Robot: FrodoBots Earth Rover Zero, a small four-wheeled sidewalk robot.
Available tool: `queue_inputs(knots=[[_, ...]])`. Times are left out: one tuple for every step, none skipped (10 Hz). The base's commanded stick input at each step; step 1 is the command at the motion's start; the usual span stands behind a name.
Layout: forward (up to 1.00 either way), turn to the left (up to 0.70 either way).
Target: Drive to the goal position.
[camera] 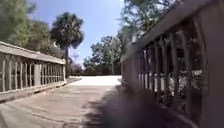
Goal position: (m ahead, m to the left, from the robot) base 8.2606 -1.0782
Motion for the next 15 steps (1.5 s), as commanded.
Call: queue_inputs(knots=[[0.00, 0.44], [0.00, 0.00], [0.00, 0.00], [0.00, 0.00], [0.00, 0.00], [0.00, 0.00], [0.64, 0.00], [0.70, 0.00], [0.70, 0.00], [0.70, 0.00], [0.70, 0.00], [0.70, 0.00], [0.70, 0.00], [0.70, 0.00], [0.70, 0.00]])
